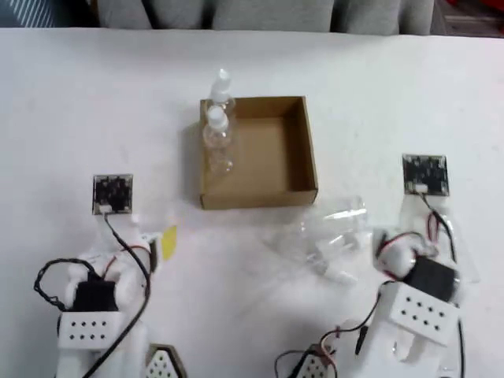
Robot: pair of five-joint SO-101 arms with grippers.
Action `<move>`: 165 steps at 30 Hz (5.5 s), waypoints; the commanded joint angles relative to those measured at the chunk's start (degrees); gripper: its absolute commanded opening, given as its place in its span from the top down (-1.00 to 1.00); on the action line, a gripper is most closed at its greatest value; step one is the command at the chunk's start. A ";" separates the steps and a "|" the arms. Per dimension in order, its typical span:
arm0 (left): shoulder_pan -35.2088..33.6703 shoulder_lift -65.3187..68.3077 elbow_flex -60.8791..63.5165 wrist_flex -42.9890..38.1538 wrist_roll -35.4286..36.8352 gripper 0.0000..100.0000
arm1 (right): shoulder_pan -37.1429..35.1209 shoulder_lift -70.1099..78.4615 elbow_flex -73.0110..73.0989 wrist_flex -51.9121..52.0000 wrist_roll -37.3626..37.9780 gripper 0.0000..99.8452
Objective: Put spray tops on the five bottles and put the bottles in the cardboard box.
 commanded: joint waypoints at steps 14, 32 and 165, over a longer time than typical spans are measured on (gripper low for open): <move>-0.31 -1.19 1.05 -1.85 -1.58 0.47 | 25.89 -0.40 6.42 2.33 34.55 0.51; -0.31 -1.19 1.32 -2.11 -3.69 0.90 | 25.71 -0.48 24.44 -14.20 35.08 0.54; 29.76 34.07 -10.64 -9.85 40.35 0.36 | -53.23 41.45 -15.74 -11.38 -33.49 0.24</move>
